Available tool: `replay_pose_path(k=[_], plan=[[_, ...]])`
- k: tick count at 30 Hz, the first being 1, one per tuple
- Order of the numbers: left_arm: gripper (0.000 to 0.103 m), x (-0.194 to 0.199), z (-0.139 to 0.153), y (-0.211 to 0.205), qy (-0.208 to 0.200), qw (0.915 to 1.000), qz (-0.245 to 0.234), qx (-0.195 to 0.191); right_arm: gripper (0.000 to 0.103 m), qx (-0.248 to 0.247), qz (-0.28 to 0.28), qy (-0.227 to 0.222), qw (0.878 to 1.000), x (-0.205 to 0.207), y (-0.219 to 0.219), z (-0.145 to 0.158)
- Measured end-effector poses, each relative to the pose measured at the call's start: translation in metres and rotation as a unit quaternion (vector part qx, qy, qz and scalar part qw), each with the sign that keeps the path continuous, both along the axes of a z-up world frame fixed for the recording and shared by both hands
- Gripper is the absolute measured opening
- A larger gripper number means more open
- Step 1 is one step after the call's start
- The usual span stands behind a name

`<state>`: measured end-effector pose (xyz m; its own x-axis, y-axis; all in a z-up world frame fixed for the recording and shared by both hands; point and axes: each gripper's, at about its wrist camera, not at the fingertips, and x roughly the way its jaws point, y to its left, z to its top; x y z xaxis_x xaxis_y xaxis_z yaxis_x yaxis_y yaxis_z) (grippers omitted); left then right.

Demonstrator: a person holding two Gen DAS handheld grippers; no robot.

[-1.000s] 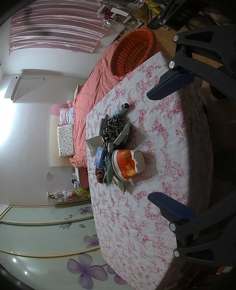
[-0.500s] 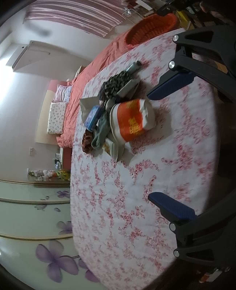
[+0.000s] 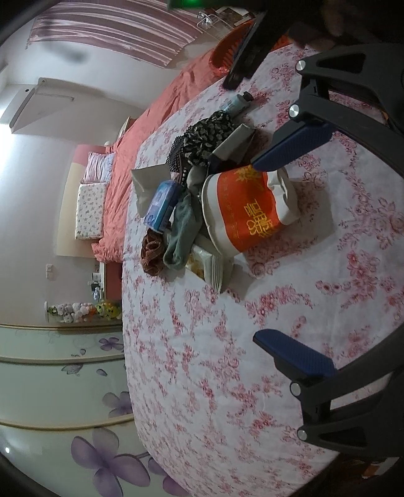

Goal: Collect trash
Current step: 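Grasp the blue lotion tube with the right tool while the left tool grasps the orange paper cup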

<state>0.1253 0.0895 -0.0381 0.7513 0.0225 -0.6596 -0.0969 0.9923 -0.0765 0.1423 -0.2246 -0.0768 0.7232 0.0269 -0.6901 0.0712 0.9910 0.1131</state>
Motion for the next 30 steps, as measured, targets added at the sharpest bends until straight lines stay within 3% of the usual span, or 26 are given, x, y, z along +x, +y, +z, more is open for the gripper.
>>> replay_pose_path(k=[6, 10, 13, 30], plan=[[0.099, 0.014, -0.008, -0.006, 0.014, 0.9998, -0.014, -0.005, 0.055, -0.002, 0.032, 0.056, 0.998, 0.023, 0.013, -0.025], [0.099, 0.021, -0.012, -0.01, 0.022, 0.9995, -0.019, -0.009, 0.048, -0.012, 0.038, 0.058, 0.998, 0.035, 0.019, -0.022], [0.099, 0.026, -0.015, -0.014, 0.029, 0.9992, -0.023, -0.011, 0.03, -0.024, 0.037, 0.06, 0.997, 0.037, 0.019, -0.021], [0.087, 0.058, -0.04, -0.033, 0.082, 0.9956, -0.041, -0.021, 0.03, -0.013, 0.018, 0.059, 0.998, 0.03, 0.001, -0.023]])
